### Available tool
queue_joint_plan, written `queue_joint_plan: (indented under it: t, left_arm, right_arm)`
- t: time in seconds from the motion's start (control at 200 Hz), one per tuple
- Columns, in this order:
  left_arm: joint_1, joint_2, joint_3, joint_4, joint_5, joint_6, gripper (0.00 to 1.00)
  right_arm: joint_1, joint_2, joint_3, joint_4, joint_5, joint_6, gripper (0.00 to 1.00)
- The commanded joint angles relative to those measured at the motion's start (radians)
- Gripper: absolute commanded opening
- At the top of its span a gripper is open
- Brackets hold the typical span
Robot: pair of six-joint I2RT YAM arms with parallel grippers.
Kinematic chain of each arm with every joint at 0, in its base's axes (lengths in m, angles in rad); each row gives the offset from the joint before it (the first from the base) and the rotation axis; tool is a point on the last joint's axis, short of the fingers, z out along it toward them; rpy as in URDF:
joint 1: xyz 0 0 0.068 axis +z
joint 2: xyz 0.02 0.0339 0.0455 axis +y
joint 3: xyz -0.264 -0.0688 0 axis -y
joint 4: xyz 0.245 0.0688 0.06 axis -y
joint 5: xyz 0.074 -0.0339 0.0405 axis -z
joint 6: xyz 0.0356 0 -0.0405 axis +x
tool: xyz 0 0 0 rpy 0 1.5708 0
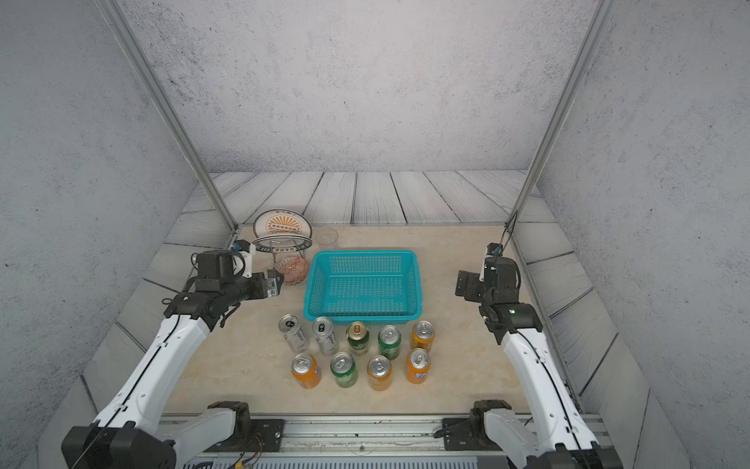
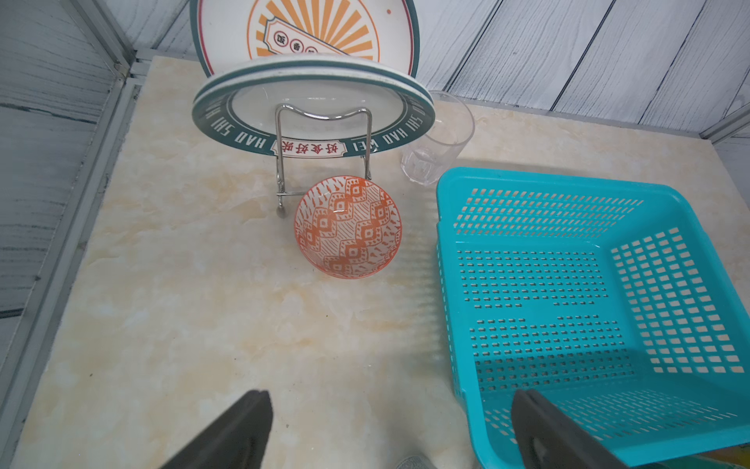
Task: Take out the drinks from the basket
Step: Reset both arms
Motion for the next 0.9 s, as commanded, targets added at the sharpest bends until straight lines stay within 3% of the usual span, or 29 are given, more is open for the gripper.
queue_joint_plan:
  t: [0.0, 0.365, 0.661, 0.896]
  left_arm:
    - [0.011, -0.011, -0.007, 0.005, 0.011, 0.006, 0.99]
    - [0.010, -0.008, -0.008, 0.007, 0.017, 0.002, 0.99]
    - [0.009, -0.006, -0.009, 0.006, 0.012, 0.003, 0.99]
    - [0.010, 0.004, -0.008, 0.006, 0.009, 0.002, 0.99]
  right_arm:
    - [-0.026, -0.041, -0.101, 0.190, 0.017, -0.021, 1.00]
    - [-0.048, 0.006, -0.383, 0.520, 0.047, -0.051, 1.00]
    - [-0.058, 0.193, -0.472, 0.808, -0.003, -0.067, 1.00]
    - [-0.080, 0.298, -0.459, 0.977, -0.112, -0.114, 1.00]
